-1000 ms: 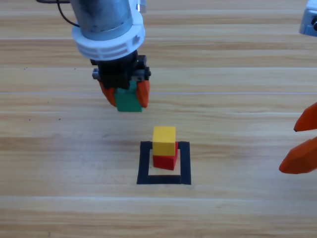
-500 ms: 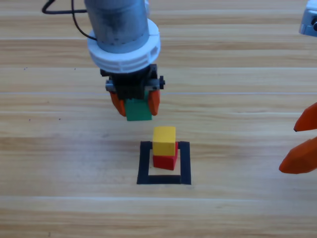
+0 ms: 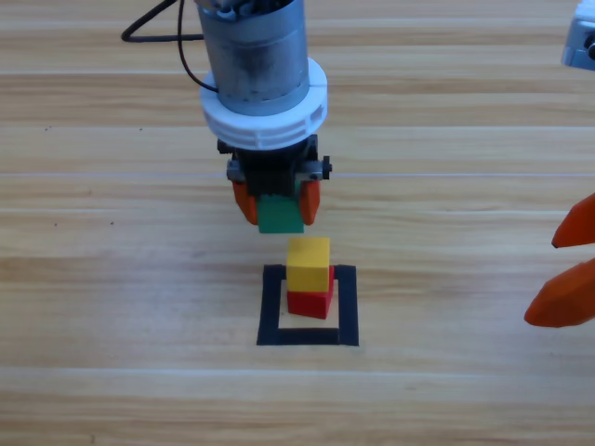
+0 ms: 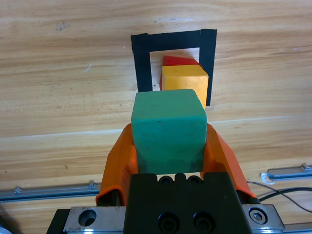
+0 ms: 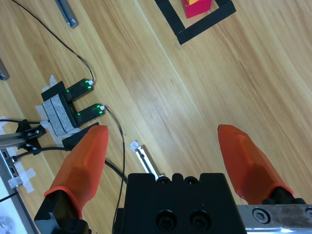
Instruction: Stack the blocks in the rectangular block: red at the bottom, yellow in the middle, green on top
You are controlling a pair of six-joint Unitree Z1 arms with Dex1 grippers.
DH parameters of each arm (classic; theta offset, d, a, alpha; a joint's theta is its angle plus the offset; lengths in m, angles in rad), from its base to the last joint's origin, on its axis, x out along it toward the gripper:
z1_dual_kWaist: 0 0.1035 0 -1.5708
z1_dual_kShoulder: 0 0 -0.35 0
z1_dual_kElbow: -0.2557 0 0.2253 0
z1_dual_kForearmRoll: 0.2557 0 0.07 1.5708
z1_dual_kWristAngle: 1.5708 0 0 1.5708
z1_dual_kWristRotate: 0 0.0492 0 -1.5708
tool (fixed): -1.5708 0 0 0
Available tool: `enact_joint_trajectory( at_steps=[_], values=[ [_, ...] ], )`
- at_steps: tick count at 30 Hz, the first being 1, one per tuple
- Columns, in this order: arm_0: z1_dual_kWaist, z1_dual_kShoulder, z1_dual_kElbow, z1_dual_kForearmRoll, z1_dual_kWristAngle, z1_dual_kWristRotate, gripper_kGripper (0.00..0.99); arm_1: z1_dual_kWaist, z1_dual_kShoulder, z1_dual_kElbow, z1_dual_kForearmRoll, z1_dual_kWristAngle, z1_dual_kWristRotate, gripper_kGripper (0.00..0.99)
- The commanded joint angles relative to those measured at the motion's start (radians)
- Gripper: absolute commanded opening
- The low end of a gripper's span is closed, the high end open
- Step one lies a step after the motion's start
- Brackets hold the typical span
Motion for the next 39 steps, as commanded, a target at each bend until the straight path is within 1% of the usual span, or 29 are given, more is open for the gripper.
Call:
enact_joint_trajectory(
  at_steps=[1, 39],
  values=[
    [-0.033, 0.065, -0.013, 0.009, 0.013, 0.006, 0.038, -0.026, 0.04, 0.033, -0.02, -0.012, -0.005, 0.989],
    [-0.048, 0.126, -0.062, 0.01, 0.028, 0.012, 0.038, -0.026, 0.051, 0.037, -0.02, -0.006, -0.009, 0.989]
  ],
)
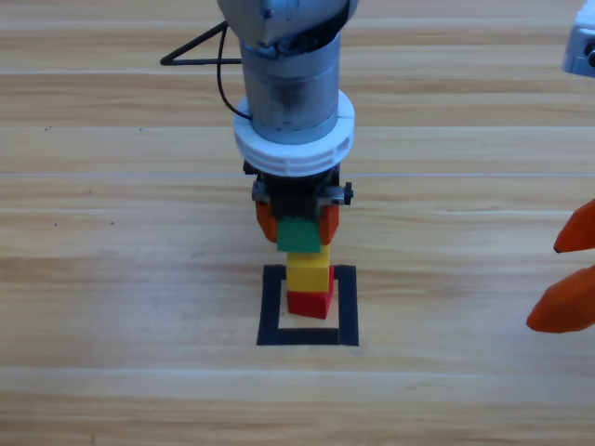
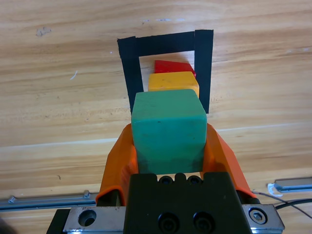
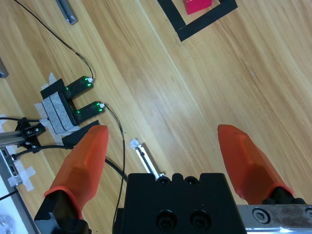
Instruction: Stack the blocks in the rectangular block: red at the bottom, yellow in the middle, green on top
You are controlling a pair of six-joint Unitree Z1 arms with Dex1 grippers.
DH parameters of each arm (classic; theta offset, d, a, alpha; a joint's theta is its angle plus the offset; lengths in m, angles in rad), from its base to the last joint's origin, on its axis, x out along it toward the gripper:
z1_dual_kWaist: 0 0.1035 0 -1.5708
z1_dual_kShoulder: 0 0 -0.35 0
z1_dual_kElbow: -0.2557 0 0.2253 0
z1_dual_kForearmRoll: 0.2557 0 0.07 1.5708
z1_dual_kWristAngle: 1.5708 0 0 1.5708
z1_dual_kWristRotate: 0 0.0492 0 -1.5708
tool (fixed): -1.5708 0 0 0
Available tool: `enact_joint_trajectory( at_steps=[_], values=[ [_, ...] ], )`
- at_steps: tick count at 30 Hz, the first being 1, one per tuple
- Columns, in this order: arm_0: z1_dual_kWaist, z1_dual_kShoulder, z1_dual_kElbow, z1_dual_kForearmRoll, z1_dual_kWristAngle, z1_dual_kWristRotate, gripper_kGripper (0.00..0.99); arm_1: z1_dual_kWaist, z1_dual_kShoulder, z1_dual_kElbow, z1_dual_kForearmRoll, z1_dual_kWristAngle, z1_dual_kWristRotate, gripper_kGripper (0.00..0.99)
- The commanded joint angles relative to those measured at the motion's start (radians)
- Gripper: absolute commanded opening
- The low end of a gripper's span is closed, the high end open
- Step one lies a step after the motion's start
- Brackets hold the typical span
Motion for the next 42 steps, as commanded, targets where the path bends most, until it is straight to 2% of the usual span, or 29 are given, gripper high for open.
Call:
enact_joint_trajectory(
  at_steps=[1, 42],
  values=[
    [-0.023, 0.05, -0.014, 0.008, 0.014, 0.007, 0.038, -0.026, 0.053, 0.028, -0.02, -0.006, -0.008, 0.989],
    [-0.035, 0.068, -0.015, 0.008, 0.023, -0.008, 0.038, -0.026, 0.057, 0.029, -0.02, 0.013, -0.016, 0.989]
  ],
)
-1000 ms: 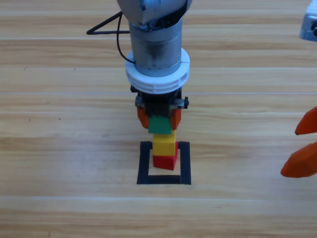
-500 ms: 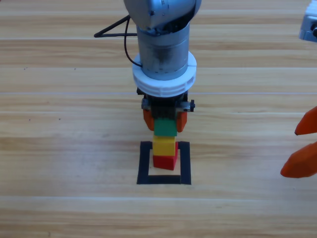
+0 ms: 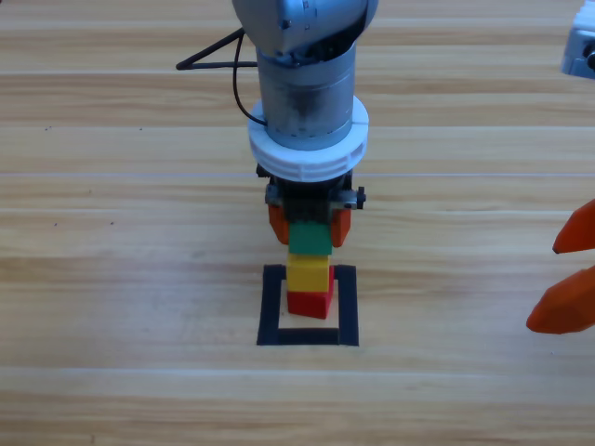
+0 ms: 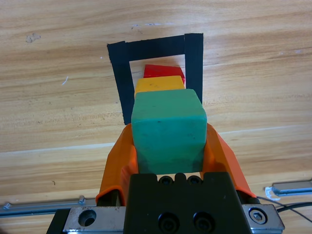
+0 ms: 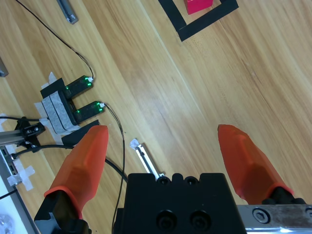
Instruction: Stack the blocks in the rectangular block: red at the bottom, yellow in the middle, green on top
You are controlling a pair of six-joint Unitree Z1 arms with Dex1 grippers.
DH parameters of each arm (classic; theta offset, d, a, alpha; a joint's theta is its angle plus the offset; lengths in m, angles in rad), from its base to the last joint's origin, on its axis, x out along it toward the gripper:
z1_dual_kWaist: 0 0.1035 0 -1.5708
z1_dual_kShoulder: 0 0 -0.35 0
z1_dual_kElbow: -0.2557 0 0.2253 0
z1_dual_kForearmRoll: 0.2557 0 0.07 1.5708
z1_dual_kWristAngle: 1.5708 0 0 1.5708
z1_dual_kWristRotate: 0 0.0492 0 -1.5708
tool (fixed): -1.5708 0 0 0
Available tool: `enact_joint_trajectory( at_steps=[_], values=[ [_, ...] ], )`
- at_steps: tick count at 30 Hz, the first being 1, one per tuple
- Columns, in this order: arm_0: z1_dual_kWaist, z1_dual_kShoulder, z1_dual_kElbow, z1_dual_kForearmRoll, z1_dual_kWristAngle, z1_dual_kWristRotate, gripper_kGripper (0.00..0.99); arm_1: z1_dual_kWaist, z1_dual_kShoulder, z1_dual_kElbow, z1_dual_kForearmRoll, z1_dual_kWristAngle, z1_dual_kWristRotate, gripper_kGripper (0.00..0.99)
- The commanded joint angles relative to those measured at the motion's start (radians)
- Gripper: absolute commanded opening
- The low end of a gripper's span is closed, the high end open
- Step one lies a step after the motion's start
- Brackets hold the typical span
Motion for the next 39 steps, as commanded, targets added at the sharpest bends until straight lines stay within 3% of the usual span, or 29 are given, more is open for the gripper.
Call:
enact_joint_trajectory(
  at_steps=[1, 39],
  values=[
    [-0.017, 0.044, 0.021, 0.008, 0.012, -0.007, 0.038, -0.026, 0.055, 0.029, -0.02, 0.011, -0.009, 0.989],
    [-0.017, 0.07, 0.027, 0.006, 0.013, -0.013, 0.038, -0.026, 0.061, 0.031, -0.02, 0.014, -0.014, 0.989]
  ],
)
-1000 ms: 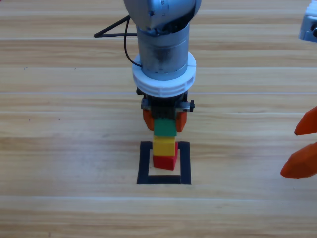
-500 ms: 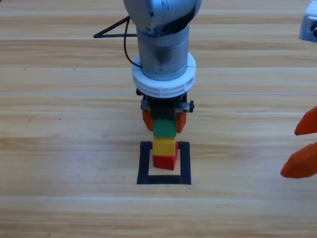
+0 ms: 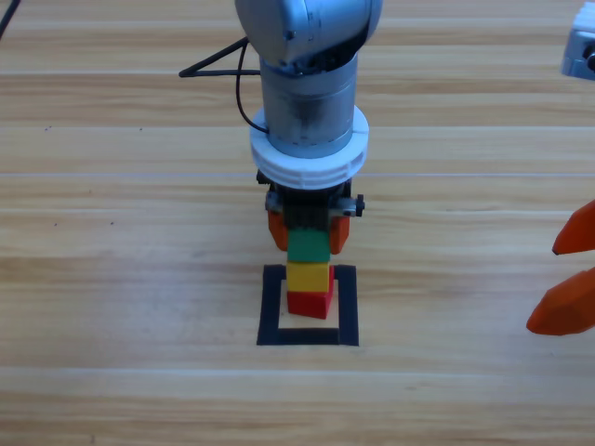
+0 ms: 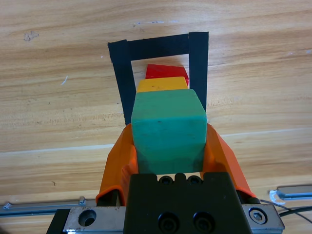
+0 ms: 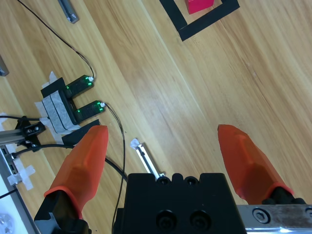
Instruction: Stack the blocks in the rectangular block: red at the bottom, yellow in the middle, green on top
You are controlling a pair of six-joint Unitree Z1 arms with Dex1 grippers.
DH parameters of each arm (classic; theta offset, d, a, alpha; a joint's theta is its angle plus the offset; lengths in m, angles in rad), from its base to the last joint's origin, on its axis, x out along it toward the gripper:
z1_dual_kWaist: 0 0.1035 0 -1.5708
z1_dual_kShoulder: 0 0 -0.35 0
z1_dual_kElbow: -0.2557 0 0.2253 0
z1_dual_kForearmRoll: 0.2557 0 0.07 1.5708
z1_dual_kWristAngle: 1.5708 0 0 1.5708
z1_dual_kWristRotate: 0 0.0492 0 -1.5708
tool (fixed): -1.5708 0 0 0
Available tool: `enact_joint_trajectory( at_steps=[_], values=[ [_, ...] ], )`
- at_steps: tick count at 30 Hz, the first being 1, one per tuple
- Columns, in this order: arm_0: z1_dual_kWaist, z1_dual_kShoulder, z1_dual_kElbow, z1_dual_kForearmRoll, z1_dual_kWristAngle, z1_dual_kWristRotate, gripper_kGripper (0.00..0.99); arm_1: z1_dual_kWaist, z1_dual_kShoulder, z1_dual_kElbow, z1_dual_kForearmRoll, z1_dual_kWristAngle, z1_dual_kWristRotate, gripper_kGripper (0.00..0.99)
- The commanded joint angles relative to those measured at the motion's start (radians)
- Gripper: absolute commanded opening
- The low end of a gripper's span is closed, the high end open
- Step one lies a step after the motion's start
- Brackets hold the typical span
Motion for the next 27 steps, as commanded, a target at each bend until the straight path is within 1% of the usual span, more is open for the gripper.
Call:
enact_joint_trajectory(
  at_steps=[1, 11, 12, 13, 14, 15, 16, 17, 18, 23, 27],
  values=[
    [-0.017, 0.056, 0.022, 0.006, 0.013, -0.011, 0.038, -0.026, 0.061, 0.03, -0.02, 0.011, -0.011, 0.989],
    [-0.017, 0.053, 0.021, 0.006, 0.017, -0.017, 0.041, -0.026, 0.064, 0.031, -0.02, 0.011, -0.012, 0.989],
    [-0.018, 0.05, 0.021, 0.006, 0.017, -0.017, 0.074, -0.026, 0.064, 0.031, -0.02, 0.011, -0.012, 0.989],
    [-0.017, 0.045, 0.019, 0.006, 0.02, -0.017, 0.258, -0.024, 0.066, 0.031, -0.02, 0.009, -0.012, 0.989],
    [-0.017, 0.039, 0.018, 0.006, 0.018, -0.019, 0.554, -0.024, 0.067, 0.031, -0.02, 0.009, -0.012, 0.989],
    [-0.017, 0.033, 0.018, 0.006, 0.018, -0.024, 0.724, -0.024, 0.067, 0.031, -0.02, 0.005, -0.012, 0.989],
    [-0.017, 0.027, 0.019, 0.006, 0.018, -0.024, 0.853, -0.026, 0.069, 0.033, -0.02, 0.003, -0.011, 0.989],
    [-0.018, 0.02, 0.022, 0.006, 0.02, -0.024, 0.956, -0.026, 0.069, 0.031, -0.021, 0.0, -0.011, 0.989],
    [-0.017, 0.014, 0.022, 0.008, 0.02, -0.024, 0.989, -0.026, 0.069, 0.031, -0.023, -0.003, -0.009, 0.989],
    [-0.017, -0.001, 0.028, 0.008, 0.024, -0.024, 0.99, -0.024, 0.069, 0.033, -0.038, -0.012, -0.006, 0.989],
    [-0.017, -0.012, 0.031, 0.008, 0.026, -0.024, 0.99, -0.012, 0.08, 0.033, -0.056, -0.029, -0.002, 0.989]
  ],
)
